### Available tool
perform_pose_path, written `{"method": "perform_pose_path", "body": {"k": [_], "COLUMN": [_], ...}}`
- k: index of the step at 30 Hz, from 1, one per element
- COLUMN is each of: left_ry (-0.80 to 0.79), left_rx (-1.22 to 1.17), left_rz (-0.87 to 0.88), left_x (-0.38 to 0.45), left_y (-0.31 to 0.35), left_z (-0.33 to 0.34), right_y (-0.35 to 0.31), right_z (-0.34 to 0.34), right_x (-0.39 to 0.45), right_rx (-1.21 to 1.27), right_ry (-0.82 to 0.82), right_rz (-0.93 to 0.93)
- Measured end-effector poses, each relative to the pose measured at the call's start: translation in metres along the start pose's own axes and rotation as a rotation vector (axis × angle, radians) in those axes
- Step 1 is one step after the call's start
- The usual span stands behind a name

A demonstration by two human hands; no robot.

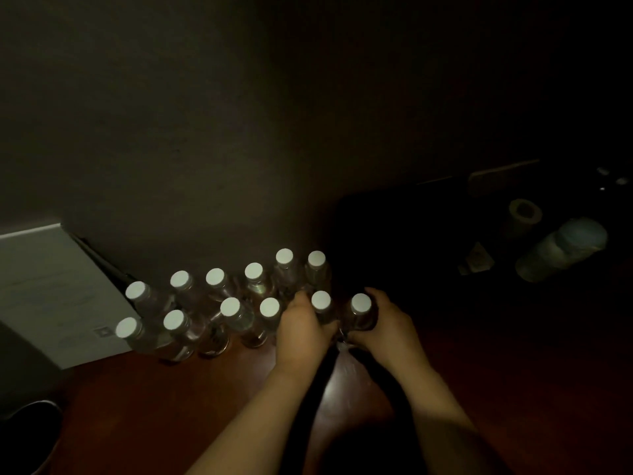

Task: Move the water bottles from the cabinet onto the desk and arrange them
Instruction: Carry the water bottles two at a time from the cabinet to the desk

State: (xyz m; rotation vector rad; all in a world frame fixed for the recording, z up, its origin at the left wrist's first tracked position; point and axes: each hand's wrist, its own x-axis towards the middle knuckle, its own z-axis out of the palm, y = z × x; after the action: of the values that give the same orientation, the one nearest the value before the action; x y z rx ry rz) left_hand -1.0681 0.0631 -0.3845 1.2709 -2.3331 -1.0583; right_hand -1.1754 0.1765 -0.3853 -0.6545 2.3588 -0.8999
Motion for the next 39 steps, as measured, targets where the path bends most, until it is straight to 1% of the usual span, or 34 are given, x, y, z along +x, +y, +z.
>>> {"method": "perform_pose_path", "body": {"k": [4,10,12,17,21,25,29,33,36,39], "left_ry": [0.008,-0.012,-0.005,0.05,0.117,0.196,0.288,0.413,0.507,0.557], "left_rx": [0.035,0.258,0.306,0.409,0.503,0.552,0.574,0.614,0.636,0.642], "left_rz": [0.047,0.151,0.163,0.155,0.05,-0.092,-0.2,-0.344,-0.471,-0.588], "left_x": [-0.009,-0.046,-0.063,-0.117,-0.177,-0.254,-0.351,-0.456,-0.534,-0.603], "left_y": [0.014,0.021,0.017,-0.015,-0.062,-0.121,-0.188,-0.251,-0.293,-0.329], "left_z": [-0.027,-0.098,-0.13,-0.219,-0.297,-0.377,-0.458,-0.534,-0.578,-0.611], "right_y": [-0.023,-0.081,-0.104,-0.172,-0.227,-0.28,-0.33,-0.37,-0.396,-0.418], "right_z": [-0.023,-0.041,-0.036,-0.003,0.046,0.112,0.188,0.263,0.314,0.36], "right_x": [-0.019,-0.069,-0.09,-0.149,-0.211,-0.287,-0.379,-0.471,-0.535,-0.593], "right_rx": [-0.096,-0.338,-0.368,-0.453,-0.544,-0.604,-0.621,-0.62,-0.597,-0.58], "right_ry": [0.067,0.152,0.146,0.051,-0.045,-0.168,-0.315,-0.409,-0.482,-0.549], "right_rz": [-0.068,-0.247,-0.304,-0.455,-0.616,-0.794,-0.967,-1.124,-1.22,-1.29]}}
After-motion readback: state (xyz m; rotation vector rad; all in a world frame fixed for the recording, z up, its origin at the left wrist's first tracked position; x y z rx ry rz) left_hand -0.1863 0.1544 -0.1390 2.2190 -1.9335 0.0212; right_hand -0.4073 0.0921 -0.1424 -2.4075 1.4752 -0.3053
